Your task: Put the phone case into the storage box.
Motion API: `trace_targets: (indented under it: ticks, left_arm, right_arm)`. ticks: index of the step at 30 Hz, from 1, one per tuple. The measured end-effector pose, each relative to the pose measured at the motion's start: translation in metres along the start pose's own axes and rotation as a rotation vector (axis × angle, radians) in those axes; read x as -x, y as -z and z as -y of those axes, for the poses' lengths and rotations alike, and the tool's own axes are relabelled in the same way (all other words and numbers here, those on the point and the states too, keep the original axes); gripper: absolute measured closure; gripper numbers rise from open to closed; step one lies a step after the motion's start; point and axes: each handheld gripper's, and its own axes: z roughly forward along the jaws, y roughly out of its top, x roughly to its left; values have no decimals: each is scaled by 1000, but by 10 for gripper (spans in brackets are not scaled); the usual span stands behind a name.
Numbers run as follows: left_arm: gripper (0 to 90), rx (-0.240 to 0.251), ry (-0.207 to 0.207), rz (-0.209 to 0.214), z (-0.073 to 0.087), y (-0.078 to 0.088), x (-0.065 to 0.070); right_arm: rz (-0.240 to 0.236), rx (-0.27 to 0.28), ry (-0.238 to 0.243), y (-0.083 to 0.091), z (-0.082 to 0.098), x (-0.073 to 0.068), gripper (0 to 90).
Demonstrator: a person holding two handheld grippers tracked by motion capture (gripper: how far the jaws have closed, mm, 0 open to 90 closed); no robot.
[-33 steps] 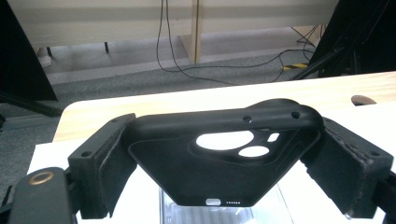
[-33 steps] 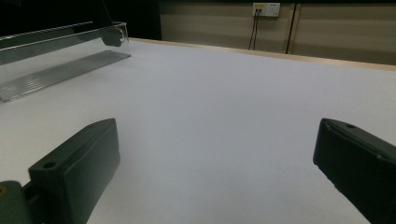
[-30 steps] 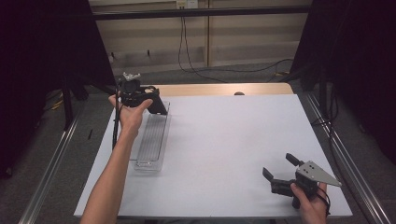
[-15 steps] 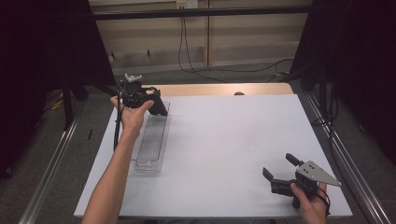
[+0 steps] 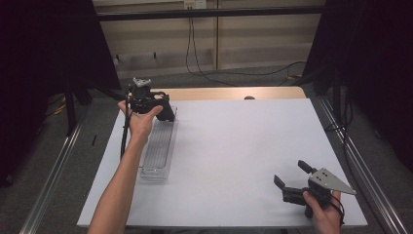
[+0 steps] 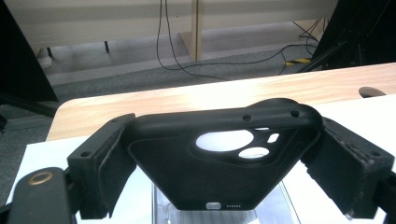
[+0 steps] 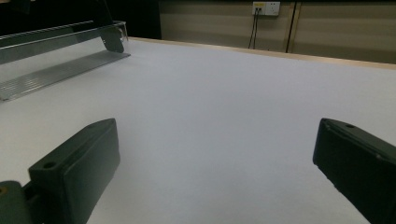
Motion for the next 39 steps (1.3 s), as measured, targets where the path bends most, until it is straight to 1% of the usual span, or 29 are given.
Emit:
trace_targets:
  ticks: [5,7,13,18,20,23,25,30,32,37,39]
  left_arm:
    - [131,10,11,-2,0,-2,0]
    - [130,13,6,1,-1,-3,0]
    - [127,15,9,7,-1,-4,-2]
    - [126,13,-4,11,-2,-5,-2]
    - [126,13,-12,12,-2,-5,-1]
    - [124,6,-9,11,-3,-6,-1]
    - [124,7,-4,18,-4,-6,0]
    - [125,-1,-18,22,-6,-8,3]
    - [126,-6,-9,20,-7,-8,3]
    - [125,-15,-10,19,-8,-8,5]
    - [125,-10,5,17,-9,-9,4]
  right_arm:
    - [-3,-1,-2,0,0,0,2]
    - [-4,-3,-1,0,0,0,2]
    - [-5,-4,-2,0,0,0,1]
    - [-8,-5,4,0,0,0,1]
    - [-8,-5,-1,0,0,0,1]
    - [-8,-7,3,-1,0,0,1]
    - [-10,-7,4,-1,0,0,1]
    - [-10,-7,0,-1,1,0,2]
    - [-10,-7,0,-1,1,0,2]
    - [-13,-9,4,-1,1,0,2]
    - [-15,-10,4,-1,1,0,2]
